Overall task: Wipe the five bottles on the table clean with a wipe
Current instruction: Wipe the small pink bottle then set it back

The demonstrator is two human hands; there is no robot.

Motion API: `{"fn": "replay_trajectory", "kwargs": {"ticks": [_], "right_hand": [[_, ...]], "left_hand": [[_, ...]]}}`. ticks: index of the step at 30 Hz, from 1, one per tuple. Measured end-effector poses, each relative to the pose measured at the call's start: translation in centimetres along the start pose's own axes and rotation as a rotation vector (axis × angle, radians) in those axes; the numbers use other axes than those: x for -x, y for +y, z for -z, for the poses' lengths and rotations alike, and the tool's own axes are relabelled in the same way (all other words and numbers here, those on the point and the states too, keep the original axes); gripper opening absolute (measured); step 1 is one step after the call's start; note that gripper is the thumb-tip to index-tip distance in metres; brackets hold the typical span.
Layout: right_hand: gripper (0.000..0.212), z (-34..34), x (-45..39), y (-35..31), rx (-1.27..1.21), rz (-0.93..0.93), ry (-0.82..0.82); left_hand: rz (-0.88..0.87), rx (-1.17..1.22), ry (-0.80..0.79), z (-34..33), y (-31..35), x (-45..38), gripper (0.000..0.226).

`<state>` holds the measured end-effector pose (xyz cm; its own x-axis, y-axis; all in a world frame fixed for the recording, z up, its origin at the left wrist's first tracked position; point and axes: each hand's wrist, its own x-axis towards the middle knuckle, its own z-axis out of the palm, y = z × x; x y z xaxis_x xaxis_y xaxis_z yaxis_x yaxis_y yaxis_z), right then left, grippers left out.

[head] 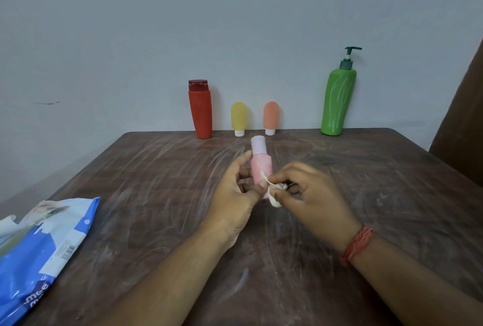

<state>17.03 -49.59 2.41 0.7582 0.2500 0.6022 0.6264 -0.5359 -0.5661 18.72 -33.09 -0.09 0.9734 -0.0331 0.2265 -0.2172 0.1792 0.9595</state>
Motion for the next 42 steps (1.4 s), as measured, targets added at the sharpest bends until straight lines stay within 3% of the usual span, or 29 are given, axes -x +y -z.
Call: {"fn": "replay_trajectory", "kwargs": {"ticks": [7,15,19,21,26,33,39,42], "right_hand": [[0.012,-0.3,0.1,0.1,-0.037,-0.014,0.059],[0.020,1.1,-0.6,1.1,-0.165,-0.197,0.303],[0.018,0.0,0.0,0.5,-0.042,-0.058,0.109],[0.016,-0.3,0.0,0.6,0.003,-0.042,0.079],[0.021,1.3,-0.8,0.9,-0.086,-0.166,0.360],[0.010,-0.7,0.1,-0.4,0.017,0.008,0.104],[0.008,0.0,0.2,-0.5,0.031,0.027,0.051],[0.010,0.1,0.2,-0.9,0.068,0.079,0.021]], "left_hand": [[0.035,0.140,0.018,-0.2,0.2,-0.2,0.061],[0.012,-0.187,-0.251,-0.2,0.0,0.4,0.062],[-0.026,-0.110,-0.114,0.1,0.2,0.2,0.062],[-0.022,-0.131,-0.124,0.6,0.3,0.1,0.063],[-0.030,-0.301,-0.323,0.1,0.4,0.7,0.063],[0.026,0.051,-0.055,0.2,0.7,0.2,0.062],[0.164,0.311,-0.071,-0.3,0.9,0.6,0.055],[0.235,0.451,-0.095,-0.9,1.4,0.8,0.027]]}}
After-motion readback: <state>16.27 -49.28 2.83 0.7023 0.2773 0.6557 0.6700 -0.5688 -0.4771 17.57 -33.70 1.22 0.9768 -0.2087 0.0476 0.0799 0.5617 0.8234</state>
